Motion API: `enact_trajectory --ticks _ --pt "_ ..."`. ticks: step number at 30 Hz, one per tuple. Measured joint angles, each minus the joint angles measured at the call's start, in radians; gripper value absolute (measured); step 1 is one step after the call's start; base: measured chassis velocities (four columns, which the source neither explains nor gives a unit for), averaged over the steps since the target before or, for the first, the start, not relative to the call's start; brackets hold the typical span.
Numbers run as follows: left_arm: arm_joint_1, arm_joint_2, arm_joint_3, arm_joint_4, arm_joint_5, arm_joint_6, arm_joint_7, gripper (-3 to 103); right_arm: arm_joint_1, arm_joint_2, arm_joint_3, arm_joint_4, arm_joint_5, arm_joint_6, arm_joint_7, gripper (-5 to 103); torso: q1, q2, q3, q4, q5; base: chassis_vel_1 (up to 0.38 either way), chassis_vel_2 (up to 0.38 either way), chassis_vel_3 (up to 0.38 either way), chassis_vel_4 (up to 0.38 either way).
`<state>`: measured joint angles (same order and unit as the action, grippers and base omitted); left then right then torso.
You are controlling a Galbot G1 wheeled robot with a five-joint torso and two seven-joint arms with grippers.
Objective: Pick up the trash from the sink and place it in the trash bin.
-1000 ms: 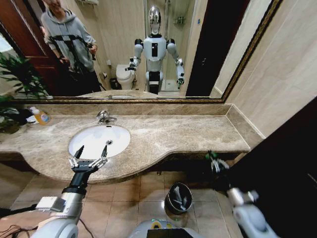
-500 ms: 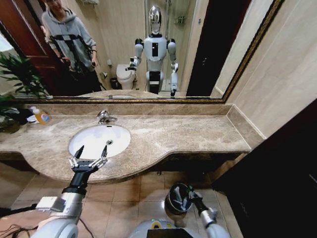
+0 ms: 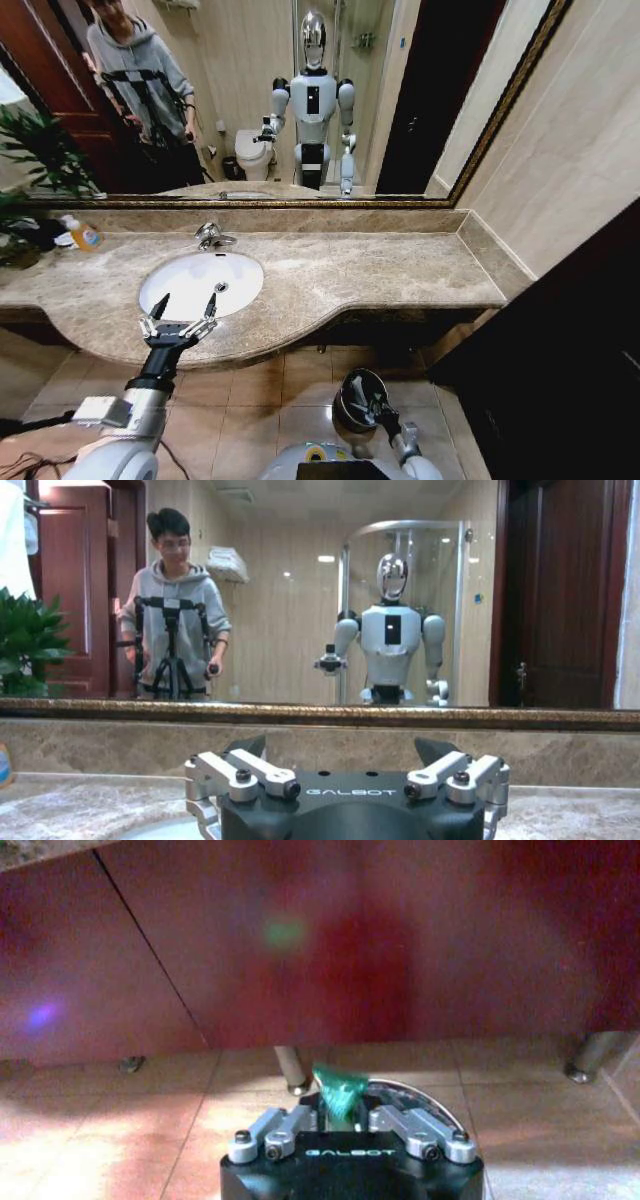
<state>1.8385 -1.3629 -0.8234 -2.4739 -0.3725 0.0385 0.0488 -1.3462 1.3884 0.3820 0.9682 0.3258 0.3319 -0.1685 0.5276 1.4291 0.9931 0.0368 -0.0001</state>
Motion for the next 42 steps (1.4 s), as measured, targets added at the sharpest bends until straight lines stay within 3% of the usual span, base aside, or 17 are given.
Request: enact_trajectory --ticks 1,3,9,11,13,15,16,19,22,28,30,33,35,39,42 --pt "0.0 0.0 0.0 0.0 0.0 0.0 0.0 100 0.004 0.003 0.0 -0.002 0.0 0.0 0.0 32 0.0 0.0 0.0 0.0 0.0 0.0 0.0 0.0 0.0" --pt "0.0 0.0 0.0 0.0 0.0 0.0 0.0 100 0.007 0.005 0.0 -0.003 0.001 0.001 0.0 32 0.0 0.0 0.0 0.0 0.0 0.0 0.0 0.0 0.0" --pt "0.0 0.0 0.0 0.0 0.0 0.0 0.0 100 -0.002 -0.008 0.001 0.028 0.02 0.001 0.001 59 0.0 0.0 0.0 0.0001 0.0 0.0 0.0 0.0 0.0" --pt "0.0 0.0 0.0 0.0 0.0 0.0 0.0 100 -0.01 -0.013 0.001 0.044 0.037 -0.002 0.002 59 0.0 0.0 0.0 0.0001 0.0002 0.0 0.0 0.0 0.0" --pt "0.0 0.0 0.0 0.0 0.0 0.0 0.0 100 -0.045 -0.036 0.014 0.124 0.099 -0.017 0.029 76 0.0 0.0 0.0 0.0 0.0002 0.0 0.0 0.0 0.0" --pt "0.0 0.0 0.0 0.0 0.0 0.0 0.0 100 -0.064 -0.046 0.029 0.162 0.106 -0.01 0.052 76 0.0 0.0 0.0 0.0001 0.0004 0.0 0.0 0.0 0.0" --pt "0.0 0.0 0.0 0.0 0.0 0.0 0.0 100 -0.078 -0.054 0.043 0.188 0.103 0.002 0.072 81 0.0 0.0 0.0 0.0001 0.0006 0.0 0.0 0.0 0.0" --pt "0.0 0.0 0.0 0.0 0.0 0.0 0.0 100 -0.148 -0.088 0.139 0.28 -0.003 0.159 0.161 96 0.0 0.0 0.0 0.0 0.0001 0.0 0.0 0.0 0.0" --pt "0.0 0.0 0.0 0.0 0.0 0.0 0.0 100 -0.196 -0.083 0.214 0.356 -0.035 0.196 0.204 99 0.0 0.0 0.0 0.0 0.0 0.0 0.0 0.0 0.0" --pt "0.0 0.0 0.0 0.0 0.0 0.0 0.0 100 -0.374 -0.06 0.376 0.706 -0.008 0.141 0.28 100 0.0 0.0 0.0 -0.0001 -0.0001 0.0 0.0 0.0 0.0" --pt "0.0 0.0 0.0 0.0 0.0 0.0 0.0 100 -0.391 -0.054 0.398 0.746 -0.007 0.138 0.279 100 0.0 0.0 0.0 -0.0001 0.0 0.0 0.0 0.0 0.0" --pt "0.0 0.0 0.0 0.0 0.0 0.0 0.0 100 -0.469 -0.019 0.465 0.975 0.055 0.121 0.215 100 0.0 0.0 0.0 0.0 -0.0006 0.0 0.0 0.0 0.0" --pt "0.0 0.0 0.0 0.0 0.0 0.0 0.0 100 -0.478 -0.017 0.465 1.006 0.069 0.112 0.201 100 0.0 0.0 0.0 -0.0001 -0.0003 0.0 0.0 0.0 0.0" --pt "0.0 0.0 0.0 0.0 0.0 0.0 0.0 100 -0.473 0.008 0.434 1.176 0.096 -0.021 0.063 100 0.0 0.0 0.0 -0.0001 0.0001 0.0 0.0 0.0 0.0" --pt "0.0 0.0 0.0 0.0 0.0 0.0 0.0 100 -0.428 0.006 0.429 1.193 0.074 -0.076 -0.003 100 0.0 0.0 0.0 0.0 0.0002 0.0 0.0 0.0 0.0"
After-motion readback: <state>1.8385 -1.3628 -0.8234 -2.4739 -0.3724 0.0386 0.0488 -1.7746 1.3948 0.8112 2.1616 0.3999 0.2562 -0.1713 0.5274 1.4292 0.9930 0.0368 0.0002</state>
